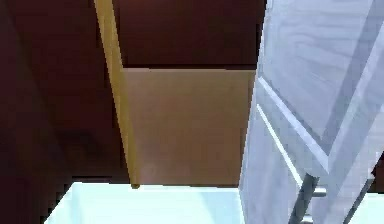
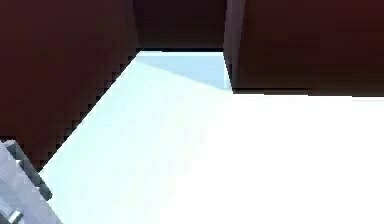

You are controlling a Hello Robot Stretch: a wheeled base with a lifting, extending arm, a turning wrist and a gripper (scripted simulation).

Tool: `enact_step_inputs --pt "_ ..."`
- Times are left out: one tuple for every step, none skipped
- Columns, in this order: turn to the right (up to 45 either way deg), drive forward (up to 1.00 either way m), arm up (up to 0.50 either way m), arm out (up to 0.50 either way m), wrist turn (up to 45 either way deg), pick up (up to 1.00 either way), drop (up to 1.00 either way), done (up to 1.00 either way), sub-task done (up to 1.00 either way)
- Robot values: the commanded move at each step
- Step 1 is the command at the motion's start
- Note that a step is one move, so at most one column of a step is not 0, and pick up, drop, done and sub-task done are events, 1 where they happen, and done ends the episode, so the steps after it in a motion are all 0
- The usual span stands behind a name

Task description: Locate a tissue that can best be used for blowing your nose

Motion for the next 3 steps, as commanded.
enact_step_inputs --pt "0.0 1.0 0.0 0.0 0.0 0.0 0.0 0.0 0.0" --pt "0.0 0.5 0.0 0.0 0.0 0.0 0.0 0.0 0.0" --pt "-45.0 0.0 0.0 0.0 0.0 0.0 0.0 0.0 0.0"
